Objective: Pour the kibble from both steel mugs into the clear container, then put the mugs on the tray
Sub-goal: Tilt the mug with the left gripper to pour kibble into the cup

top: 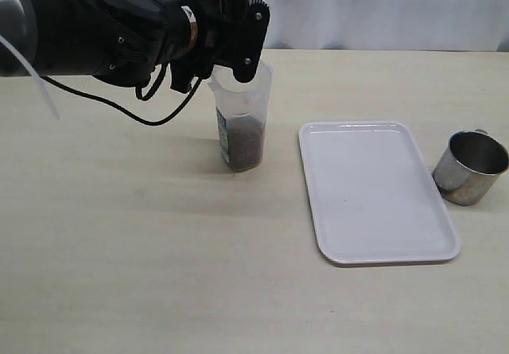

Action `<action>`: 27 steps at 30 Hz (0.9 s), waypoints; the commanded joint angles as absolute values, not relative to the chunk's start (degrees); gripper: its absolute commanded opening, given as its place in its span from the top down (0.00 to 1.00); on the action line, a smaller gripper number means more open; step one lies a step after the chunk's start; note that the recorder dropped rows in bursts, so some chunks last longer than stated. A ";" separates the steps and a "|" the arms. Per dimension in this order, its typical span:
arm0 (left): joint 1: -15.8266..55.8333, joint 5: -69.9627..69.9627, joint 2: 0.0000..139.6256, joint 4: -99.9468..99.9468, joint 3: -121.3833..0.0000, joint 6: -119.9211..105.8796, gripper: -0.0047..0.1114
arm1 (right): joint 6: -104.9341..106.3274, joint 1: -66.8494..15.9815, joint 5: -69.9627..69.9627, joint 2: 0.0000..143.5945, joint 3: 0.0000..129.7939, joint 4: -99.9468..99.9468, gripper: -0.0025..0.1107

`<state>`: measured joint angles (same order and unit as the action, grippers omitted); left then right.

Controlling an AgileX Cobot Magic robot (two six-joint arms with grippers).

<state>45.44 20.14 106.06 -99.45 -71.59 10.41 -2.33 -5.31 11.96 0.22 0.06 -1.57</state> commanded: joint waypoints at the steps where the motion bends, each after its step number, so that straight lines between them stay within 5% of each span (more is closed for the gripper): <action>1: 45.69 21.57 105.73 -99.95 -72.20 9.09 0.96 | -2.29 -5.46 11.48 0.00 0.00 -1.93 0.94; 27: 45.69 21.91 105.73 -99.95 -72.20 1.80 0.96 | -2.29 -5.46 11.48 0.00 0.00 -1.93 0.94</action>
